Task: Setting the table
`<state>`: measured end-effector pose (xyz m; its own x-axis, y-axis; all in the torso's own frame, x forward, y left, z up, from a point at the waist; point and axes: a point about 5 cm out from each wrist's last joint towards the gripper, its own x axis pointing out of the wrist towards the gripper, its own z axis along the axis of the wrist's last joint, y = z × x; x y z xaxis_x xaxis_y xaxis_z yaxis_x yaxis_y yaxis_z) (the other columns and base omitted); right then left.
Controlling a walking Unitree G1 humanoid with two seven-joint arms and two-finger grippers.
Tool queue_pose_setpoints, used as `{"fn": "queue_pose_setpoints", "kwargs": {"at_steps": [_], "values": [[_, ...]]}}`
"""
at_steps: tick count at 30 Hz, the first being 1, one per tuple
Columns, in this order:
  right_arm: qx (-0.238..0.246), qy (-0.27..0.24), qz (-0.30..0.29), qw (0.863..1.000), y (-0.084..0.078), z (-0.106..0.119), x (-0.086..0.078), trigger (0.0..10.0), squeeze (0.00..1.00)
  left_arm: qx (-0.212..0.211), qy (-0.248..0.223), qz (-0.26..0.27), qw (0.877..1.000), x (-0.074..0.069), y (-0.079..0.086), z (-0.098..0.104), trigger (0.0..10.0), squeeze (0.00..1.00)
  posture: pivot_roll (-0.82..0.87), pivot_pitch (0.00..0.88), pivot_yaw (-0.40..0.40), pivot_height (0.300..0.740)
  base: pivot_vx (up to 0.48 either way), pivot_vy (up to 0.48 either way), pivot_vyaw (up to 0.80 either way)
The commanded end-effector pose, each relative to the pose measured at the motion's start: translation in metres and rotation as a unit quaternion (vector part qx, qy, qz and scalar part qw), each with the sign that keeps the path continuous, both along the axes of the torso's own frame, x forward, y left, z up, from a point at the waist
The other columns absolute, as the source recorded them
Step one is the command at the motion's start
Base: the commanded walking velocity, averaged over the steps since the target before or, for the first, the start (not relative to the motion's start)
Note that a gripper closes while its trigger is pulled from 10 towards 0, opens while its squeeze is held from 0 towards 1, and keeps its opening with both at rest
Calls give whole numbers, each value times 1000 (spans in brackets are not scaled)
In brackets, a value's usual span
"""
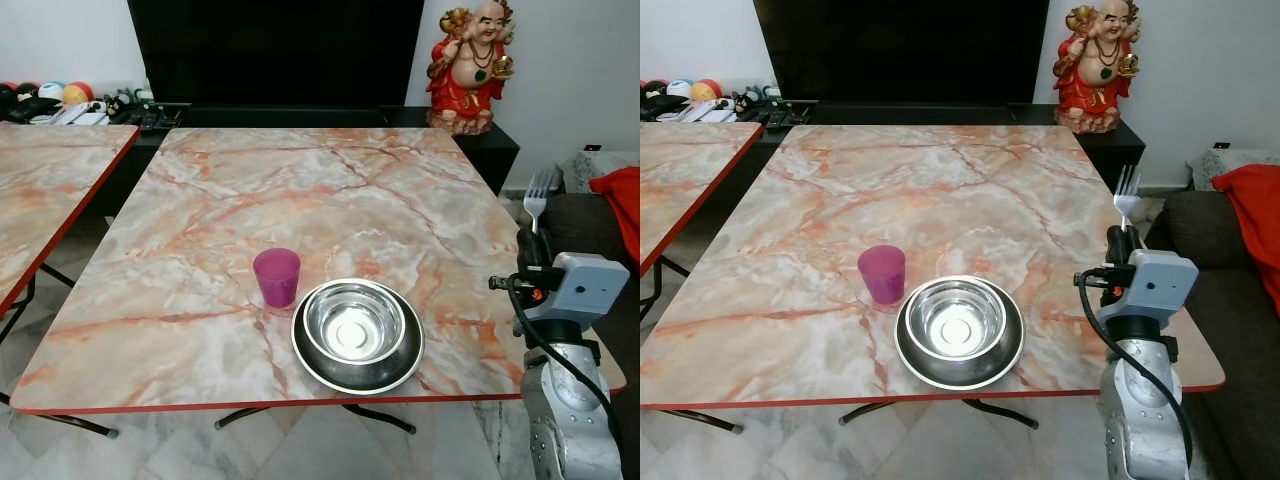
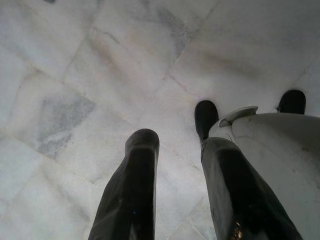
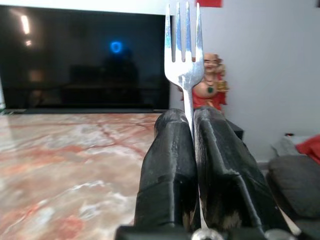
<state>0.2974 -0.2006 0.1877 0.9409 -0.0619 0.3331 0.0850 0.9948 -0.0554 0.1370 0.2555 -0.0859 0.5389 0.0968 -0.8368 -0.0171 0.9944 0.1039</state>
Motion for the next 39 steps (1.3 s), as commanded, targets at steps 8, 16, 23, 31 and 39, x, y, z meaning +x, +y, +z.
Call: {"fn": "queue_pose_setpoints", "kwargs": {"at_steps": [8,16,23,31,39], "values": [[5,-2,12,1000,3,2,1,10000,0,3,14,19,1000,-10,10,-1,10000,0,-50,80,-24,740,0,0,400],[5,-2,15,1000,4,2,1,10000,0,6,14,16,1000,-9,10,-1,10000,0,-52,80,-25,740,117,0,0],[7,2,17,1000,4,0,1,10000,0,8,14,13,1000,-7,10,0,10000,0,-55,69,-22,740,406,0,0],[9,4,23,1000,7,-1,2,10000,0,7,11,11,1000,-4,9,1,10000,0,-53,65,-24,740,222,0,0],[6,25,19,999,6,-6,-5,10000,0,5,12,10,1000,-5,8,0,10000,0,-62,82,-28,740,0,0,0]]}}
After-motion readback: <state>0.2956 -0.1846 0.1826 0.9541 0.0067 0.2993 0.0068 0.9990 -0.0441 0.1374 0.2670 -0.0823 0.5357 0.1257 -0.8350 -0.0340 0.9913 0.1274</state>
